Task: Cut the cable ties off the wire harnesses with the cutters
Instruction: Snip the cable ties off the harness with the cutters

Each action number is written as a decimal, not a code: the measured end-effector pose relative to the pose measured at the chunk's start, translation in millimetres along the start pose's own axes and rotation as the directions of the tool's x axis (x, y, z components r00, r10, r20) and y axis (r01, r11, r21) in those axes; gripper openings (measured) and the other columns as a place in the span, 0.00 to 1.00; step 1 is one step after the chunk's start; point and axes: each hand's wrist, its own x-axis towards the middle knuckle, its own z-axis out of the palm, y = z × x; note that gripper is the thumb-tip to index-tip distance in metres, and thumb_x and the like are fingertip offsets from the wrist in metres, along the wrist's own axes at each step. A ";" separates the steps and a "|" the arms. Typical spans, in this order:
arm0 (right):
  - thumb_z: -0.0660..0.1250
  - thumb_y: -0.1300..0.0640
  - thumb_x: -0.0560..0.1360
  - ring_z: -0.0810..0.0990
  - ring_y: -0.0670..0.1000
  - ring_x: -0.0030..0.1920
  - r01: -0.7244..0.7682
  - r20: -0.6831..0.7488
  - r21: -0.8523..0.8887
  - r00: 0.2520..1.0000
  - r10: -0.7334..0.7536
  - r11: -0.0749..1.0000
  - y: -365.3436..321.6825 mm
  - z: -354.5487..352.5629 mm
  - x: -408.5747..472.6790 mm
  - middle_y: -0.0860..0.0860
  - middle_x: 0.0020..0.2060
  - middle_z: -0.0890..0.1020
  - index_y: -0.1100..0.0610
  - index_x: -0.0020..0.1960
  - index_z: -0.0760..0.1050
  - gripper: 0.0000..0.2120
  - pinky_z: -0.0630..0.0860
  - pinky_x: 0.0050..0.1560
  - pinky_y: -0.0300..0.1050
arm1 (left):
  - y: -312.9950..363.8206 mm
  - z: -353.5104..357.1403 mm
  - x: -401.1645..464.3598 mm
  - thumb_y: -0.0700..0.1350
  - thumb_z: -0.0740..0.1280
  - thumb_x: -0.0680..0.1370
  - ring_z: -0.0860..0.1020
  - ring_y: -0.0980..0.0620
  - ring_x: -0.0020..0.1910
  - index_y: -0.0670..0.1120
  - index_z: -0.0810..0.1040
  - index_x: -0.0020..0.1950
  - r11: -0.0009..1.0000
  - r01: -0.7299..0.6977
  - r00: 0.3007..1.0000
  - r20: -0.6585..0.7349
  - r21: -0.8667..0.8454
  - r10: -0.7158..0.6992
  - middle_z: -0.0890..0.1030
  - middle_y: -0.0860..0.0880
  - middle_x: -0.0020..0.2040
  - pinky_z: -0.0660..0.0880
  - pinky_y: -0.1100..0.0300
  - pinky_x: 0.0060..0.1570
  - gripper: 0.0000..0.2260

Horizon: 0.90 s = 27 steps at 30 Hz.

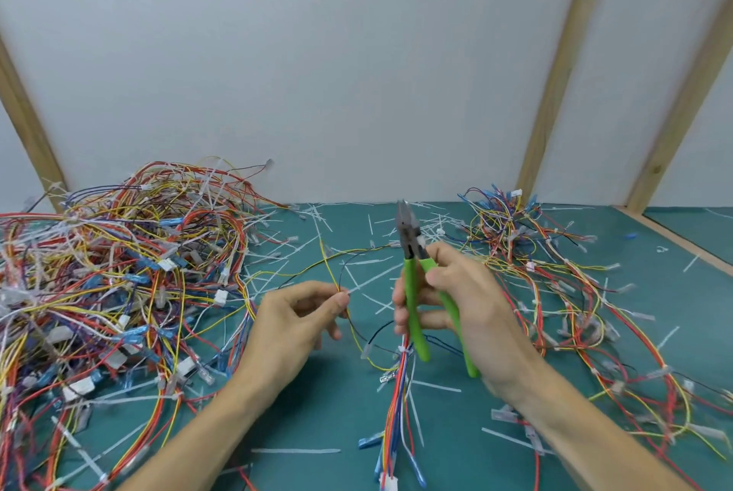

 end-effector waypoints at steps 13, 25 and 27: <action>0.72 0.38 0.68 0.86 0.49 0.44 -0.156 -0.085 -0.465 0.988 0.131 0.871 16.3 -3.9 5.2 0.48 0.43 0.87 0.50 0.47 0.83 0.17 0.83 0.54 0.55 | 13.9 -1.7 -8.7 0.48 0.75 0.71 0.85 0.48 0.36 0.43 0.85 0.44 0.964 0.005 0.994 -0.104 -0.267 -0.034 0.86 0.44 0.42 0.75 0.62 0.27 0.09; 0.71 0.54 0.80 0.87 0.59 0.44 -0.236 -0.013 -0.379 0.968 0.250 0.895 29.6 -11.1 10.5 0.54 0.43 0.88 0.58 0.48 0.84 0.08 0.83 0.51 0.57 | 13.3 -0.2 -9.1 0.41 0.72 0.76 0.80 0.51 0.32 0.40 0.78 0.49 0.952 -0.012 0.997 -0.079 -0.304 -0.013 0.85 0.44 0.38 0.75 0.63 0.30 0.06; 0.69 0.55 0.81 0.87 0.59 0.44 -0.296 0.018 -0.317 0.948 0.318 0.901 26.9 -13.3 12.0 0.55 0.45 0.88 0.62 0.50 0.83 0.10 0.84 0.51 0.54 | 13.3 -0.6 -8.8 0.42 0.72 0.76 0.81 0.51 0.32 0.40 0.79 0.47 0.951 -0.019 0.998 -0.068 -0.308 -0.003 0.84 0.44 0.38 0.75 0.63 0.30 0.06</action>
